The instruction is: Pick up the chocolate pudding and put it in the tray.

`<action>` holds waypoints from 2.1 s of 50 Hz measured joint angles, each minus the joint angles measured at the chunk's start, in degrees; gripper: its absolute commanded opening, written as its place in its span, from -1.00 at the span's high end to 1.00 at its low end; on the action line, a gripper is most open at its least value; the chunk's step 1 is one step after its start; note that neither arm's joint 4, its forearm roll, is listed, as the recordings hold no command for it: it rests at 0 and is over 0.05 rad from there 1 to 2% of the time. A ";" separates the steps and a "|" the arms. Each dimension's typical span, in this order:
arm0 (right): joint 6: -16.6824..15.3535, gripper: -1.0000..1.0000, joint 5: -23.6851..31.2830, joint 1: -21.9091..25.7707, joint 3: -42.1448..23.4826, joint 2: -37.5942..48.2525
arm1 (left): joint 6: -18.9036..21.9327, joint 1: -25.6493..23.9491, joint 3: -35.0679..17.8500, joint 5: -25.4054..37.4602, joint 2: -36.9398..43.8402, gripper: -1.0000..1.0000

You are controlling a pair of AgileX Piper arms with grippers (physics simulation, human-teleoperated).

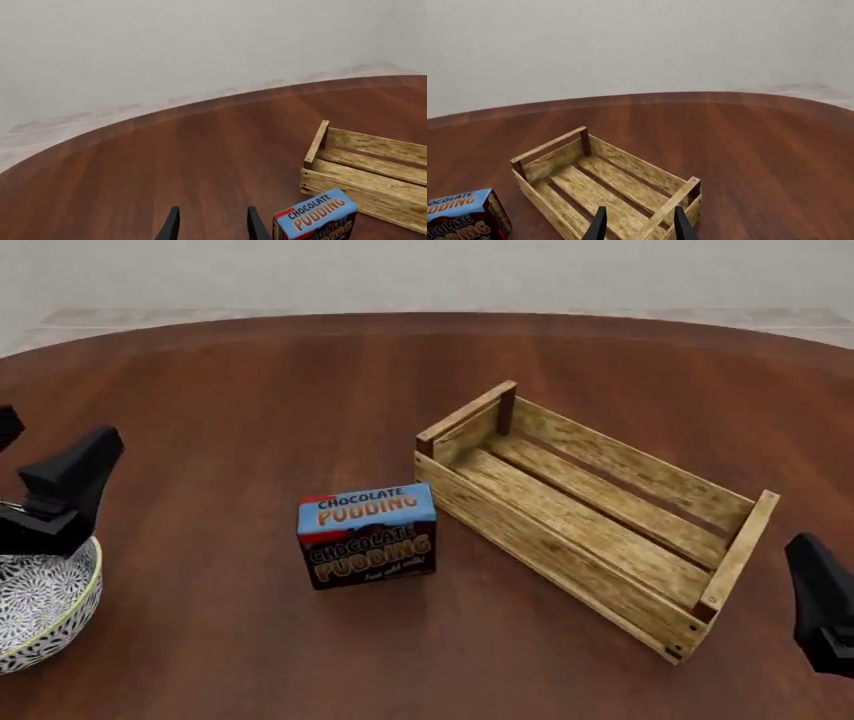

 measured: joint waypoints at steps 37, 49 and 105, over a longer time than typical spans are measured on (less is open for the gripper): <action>1.20 -1.00 1.79 -0.34 0.08 -1.58 | 3.51 -11.27 -20.62 6.34 15.84 -1.00; 1.16 -1.00 1.89 -0.28 0.08 -1.72 | 1.79 -13.17 -26.08 8.18 21.22 -1.00; 1.66 -1.00 -4.19 -0.84 0.07 5.04 | 3.55 -30.03 -47.65 24.95 35.51 -1.00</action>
